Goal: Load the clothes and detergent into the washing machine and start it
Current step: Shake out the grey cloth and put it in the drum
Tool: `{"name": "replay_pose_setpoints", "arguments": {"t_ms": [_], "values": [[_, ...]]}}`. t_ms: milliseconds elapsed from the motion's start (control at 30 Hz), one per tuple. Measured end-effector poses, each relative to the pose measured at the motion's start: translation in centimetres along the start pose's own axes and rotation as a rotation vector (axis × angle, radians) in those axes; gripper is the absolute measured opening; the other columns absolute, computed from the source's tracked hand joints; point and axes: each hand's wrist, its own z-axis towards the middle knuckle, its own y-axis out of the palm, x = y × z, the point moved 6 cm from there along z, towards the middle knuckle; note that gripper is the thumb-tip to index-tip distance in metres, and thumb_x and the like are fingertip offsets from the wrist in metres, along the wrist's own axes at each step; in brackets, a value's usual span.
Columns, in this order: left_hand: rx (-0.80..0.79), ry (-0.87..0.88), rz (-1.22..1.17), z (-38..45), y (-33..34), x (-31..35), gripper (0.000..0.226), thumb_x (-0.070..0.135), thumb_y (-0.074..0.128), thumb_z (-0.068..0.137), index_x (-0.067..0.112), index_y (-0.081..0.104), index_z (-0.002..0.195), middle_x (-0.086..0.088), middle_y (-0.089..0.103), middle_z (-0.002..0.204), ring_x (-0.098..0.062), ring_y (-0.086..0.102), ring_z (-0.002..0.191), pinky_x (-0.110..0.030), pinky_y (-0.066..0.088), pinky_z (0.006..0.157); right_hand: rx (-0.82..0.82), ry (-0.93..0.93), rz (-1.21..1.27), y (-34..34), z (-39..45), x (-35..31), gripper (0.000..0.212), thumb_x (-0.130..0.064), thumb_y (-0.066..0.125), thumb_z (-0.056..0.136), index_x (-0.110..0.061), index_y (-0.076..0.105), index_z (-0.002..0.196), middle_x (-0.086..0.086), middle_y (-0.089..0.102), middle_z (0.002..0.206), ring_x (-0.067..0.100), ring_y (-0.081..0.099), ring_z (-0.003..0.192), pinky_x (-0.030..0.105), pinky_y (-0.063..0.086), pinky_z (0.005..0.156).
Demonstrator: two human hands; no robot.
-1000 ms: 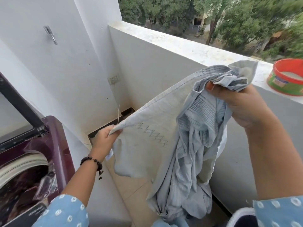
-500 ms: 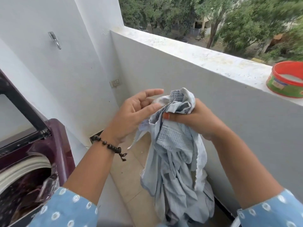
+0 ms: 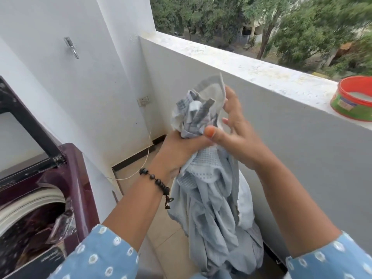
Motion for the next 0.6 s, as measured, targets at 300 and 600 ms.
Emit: {"name": "replay_pose_setpoints", "arguments": {"t_ms": [300,600], "values": [[0.284,-0.175,-0.695,0.9,0.2,1.5,0.033,0.009,0.071,0.064,0.008,0.061,0.096,-0.013,0.061,0.083,-0.026,0.063,0.072,-0.040,0.054,0.074,0.095,0.104,-0.112,7.7,-3.6,4.8,0.130,-0.053,0.082,0.045,-0.059,-0.007,0.140,-0.016,0.022,0.154,0.009,0.024,0.144,0.044,0.026,0.116],[0.303,-0.071,-0.539,-3.0,-7.0,3.2,0.020,0.012,0.071,0.077,0.014,0.068,0.097,-0.006,0.072,0.096,-0.021,0.071,0.092,-0.042,0.058,0.085,0.023,-0.026,-0.090,5.3,-0.3,2.4,0.021,-0.012,0.065,0.069,-0.030,0.065,0.081,-0.019,0.067,0.070,-0.012,0.057,0.069,0.013,0.046,0.063]]}}
